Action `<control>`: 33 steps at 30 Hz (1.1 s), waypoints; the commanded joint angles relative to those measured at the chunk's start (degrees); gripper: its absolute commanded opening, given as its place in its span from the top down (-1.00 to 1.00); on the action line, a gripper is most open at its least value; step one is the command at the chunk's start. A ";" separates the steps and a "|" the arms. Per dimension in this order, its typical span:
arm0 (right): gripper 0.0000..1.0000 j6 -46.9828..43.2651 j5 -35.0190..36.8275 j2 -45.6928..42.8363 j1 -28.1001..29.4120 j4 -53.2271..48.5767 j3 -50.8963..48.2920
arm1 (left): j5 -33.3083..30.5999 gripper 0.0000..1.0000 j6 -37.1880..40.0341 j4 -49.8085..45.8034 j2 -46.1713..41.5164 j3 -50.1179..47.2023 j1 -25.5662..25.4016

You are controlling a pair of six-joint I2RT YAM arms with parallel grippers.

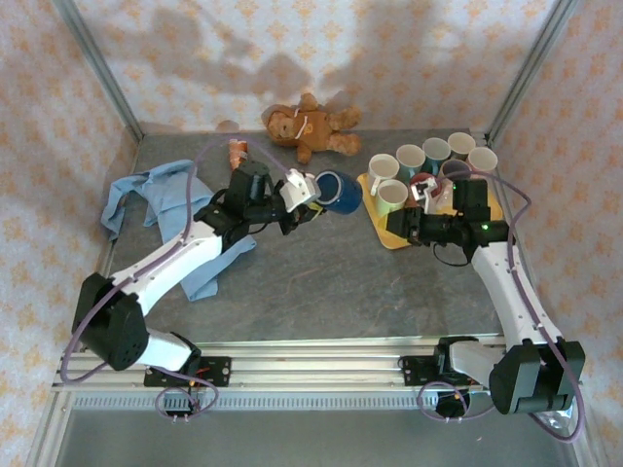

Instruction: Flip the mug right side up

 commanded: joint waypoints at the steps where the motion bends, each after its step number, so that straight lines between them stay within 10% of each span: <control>1: 0.25 -1.44 -6.06 -2.00 -0.21 8.48 0.03 | -0.02 1.00 -5.56 9.78 -4.91 0.15 0.66; 33: 0.16 12.80 -0.19 7.68 15.60 64.01 -2.21 | 3.70 1.00 -21.75 6.92 -8.35 12.95 2.76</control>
